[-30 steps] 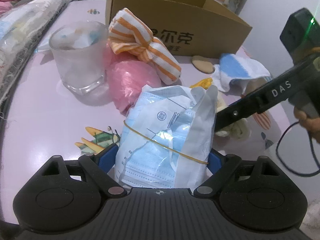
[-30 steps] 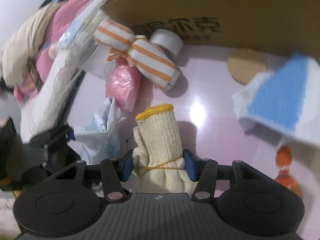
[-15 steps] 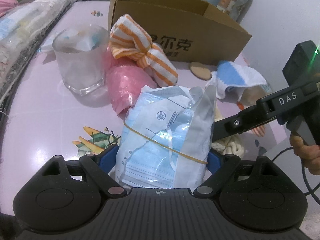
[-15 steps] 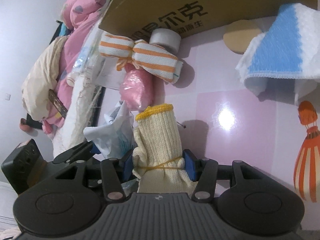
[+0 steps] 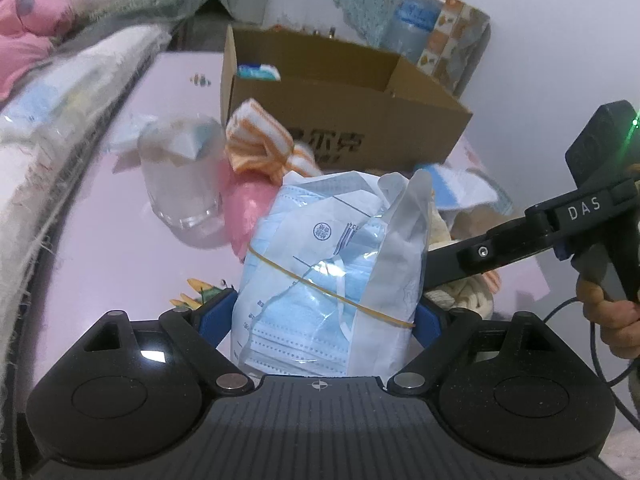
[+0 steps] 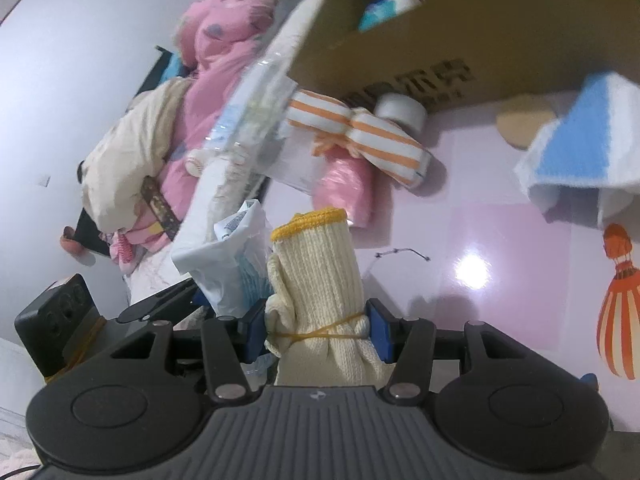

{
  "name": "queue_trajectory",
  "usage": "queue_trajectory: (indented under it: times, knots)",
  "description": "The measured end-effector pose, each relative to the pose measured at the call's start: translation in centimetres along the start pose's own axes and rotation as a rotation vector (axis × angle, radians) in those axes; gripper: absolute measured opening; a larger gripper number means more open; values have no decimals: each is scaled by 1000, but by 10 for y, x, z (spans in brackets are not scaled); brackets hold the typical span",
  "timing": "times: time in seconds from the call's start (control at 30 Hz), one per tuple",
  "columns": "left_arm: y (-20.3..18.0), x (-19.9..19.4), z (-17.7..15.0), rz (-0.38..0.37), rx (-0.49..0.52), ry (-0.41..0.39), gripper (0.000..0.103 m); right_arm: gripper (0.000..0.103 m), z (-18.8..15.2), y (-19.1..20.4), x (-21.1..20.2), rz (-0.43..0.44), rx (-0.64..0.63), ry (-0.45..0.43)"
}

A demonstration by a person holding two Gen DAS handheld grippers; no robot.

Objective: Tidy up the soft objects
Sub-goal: 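Carry the mask bag and glove bundle over the cardboard box with both tools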

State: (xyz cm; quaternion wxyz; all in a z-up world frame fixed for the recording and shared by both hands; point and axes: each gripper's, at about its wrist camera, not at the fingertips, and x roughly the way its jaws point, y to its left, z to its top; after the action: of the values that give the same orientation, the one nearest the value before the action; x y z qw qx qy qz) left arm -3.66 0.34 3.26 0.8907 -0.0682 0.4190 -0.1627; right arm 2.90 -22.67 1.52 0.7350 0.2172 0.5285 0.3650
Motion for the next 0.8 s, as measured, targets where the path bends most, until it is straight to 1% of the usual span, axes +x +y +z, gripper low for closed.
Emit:
queue_trajectory:
  times: [0.27,0.5,0.63,0.8]
  knots:
    - [-6,-39,17,27,18,-98,88,49,4,33,-28,36,-91,-69]
    - [-3,-70,49,63,44,-170,88,49,21,51,-56,68,-131,-159]
    - [-1,-75,72,84,73,-177,88,49,37,57,-71,71,-143,-209]
    - [-2,-66,107,97,109,-174,88,49,70,51,-84,49,-104,-259]
